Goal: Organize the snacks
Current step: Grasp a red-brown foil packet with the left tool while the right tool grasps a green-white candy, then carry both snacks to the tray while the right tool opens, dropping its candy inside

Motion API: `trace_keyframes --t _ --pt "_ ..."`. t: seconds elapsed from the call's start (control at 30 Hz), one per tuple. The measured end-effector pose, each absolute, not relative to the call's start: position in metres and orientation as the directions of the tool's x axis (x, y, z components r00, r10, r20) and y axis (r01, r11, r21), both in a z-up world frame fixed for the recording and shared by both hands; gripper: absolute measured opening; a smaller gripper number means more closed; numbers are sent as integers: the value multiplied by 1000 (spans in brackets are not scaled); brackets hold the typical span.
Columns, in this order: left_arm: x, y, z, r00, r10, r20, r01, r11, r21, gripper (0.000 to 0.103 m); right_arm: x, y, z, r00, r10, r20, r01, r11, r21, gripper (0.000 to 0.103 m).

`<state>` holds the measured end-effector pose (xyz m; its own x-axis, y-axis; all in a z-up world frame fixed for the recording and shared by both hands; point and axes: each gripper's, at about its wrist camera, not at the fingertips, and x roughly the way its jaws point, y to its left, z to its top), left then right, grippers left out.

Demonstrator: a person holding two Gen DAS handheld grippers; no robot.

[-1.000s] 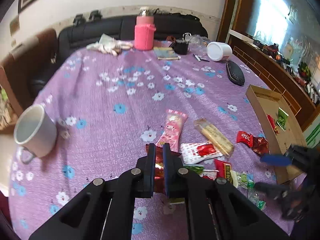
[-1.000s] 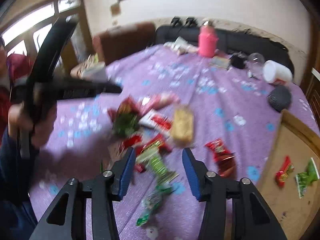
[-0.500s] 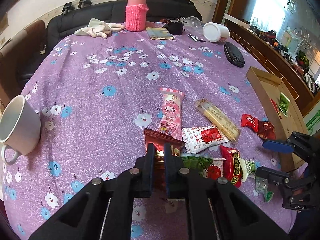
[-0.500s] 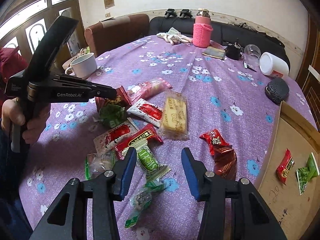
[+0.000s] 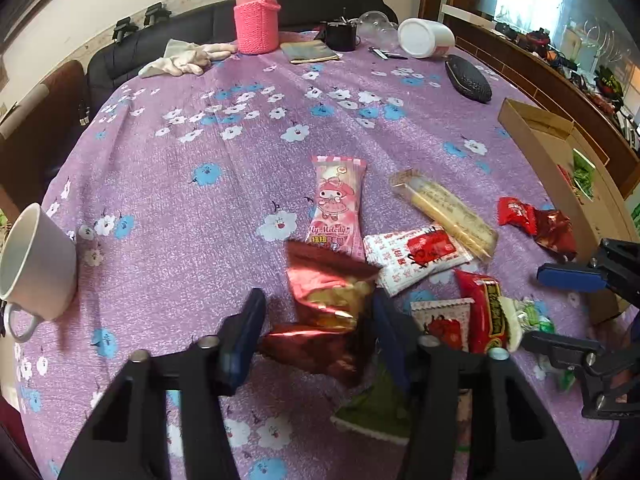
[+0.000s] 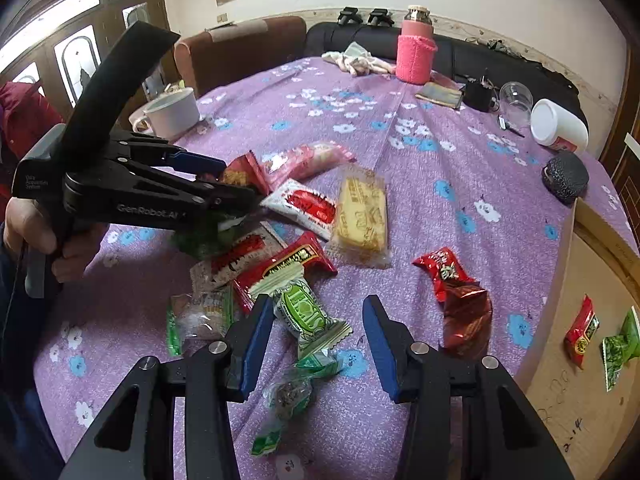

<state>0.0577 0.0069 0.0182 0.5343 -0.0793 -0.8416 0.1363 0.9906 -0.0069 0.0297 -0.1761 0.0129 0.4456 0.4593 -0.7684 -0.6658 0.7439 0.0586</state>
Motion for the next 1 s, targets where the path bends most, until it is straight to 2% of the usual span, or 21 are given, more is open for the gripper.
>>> trace_keyframes --t 0.13,0.17,0.2,0.27,0.53,1.0 --pt "56 1 19 558 -69 -827 124 992 1 34 31 -167 4 443 448 -776 -664 746 52 48" --pt "55 -2 20 570 -58 -819 119 993 13 32 29 -165 2 449 441 -777 -669 743 35 36" --pt "53 -4 22 582 -48 -812 115 993 23 31 28 -163 1 459 431 -777 -668 744 18 30" --pt "49 -9 27 622 -12 -783 104 992 68 31 26 -164 4 477 434 -765 -667 745 7 24" --pt "32 -21 52 759 91 -645 37 982 183 31 32 -179 13 506 450 -736 -626 778 46 24" --pt "32 -27 50 771 161 -616 7 965 261 31 36 -191 24 530 470 -706 -593 801 88 24"
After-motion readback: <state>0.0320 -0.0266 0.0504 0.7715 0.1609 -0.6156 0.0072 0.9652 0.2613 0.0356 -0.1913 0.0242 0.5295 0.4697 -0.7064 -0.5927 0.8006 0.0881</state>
